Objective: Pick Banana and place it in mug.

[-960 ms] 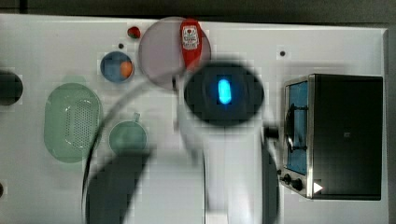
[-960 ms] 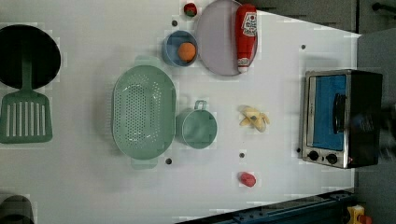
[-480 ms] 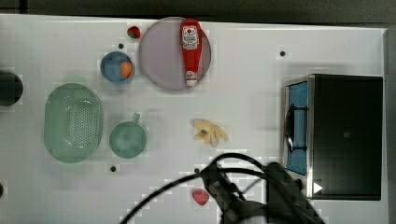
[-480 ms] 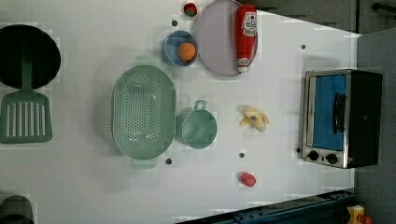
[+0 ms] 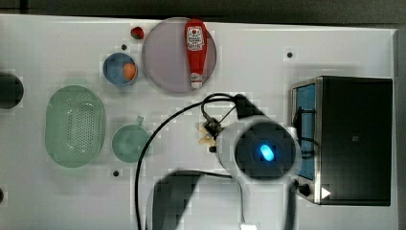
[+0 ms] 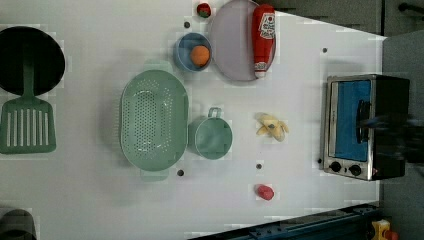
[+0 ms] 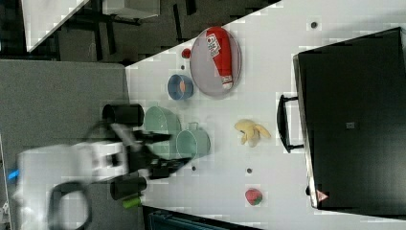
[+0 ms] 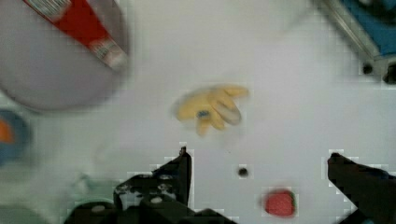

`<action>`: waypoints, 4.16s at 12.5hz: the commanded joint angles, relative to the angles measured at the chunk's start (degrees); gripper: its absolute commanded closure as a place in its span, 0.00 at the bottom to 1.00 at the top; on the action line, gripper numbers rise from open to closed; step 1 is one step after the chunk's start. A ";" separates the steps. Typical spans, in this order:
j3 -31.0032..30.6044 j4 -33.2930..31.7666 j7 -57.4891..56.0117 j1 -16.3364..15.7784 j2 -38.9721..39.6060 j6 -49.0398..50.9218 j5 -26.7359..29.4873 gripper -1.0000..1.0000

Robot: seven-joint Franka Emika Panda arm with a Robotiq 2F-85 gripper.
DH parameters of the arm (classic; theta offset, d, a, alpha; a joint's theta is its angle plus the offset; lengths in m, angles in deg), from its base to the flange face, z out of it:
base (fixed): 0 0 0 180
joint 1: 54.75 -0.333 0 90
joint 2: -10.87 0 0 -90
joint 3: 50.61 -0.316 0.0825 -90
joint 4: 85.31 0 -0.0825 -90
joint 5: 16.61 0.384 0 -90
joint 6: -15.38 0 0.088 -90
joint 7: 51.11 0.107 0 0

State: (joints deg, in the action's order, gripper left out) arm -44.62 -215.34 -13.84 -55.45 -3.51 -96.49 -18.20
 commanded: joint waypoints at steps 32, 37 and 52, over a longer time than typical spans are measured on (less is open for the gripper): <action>-2.76 1.16 -35.02 -1.07 1.64 -1.71 1.23 0.73; -13.36 3.31 -20.81 -3.03 -0.86 4.00 1.39 0.73; -29.29 -5.92 13.67 -3.91 17.10 -27.12 9.88 0.73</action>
State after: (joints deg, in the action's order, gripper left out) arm -74.85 -221.50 -2.96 -60.34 14.34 -122.38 -9.70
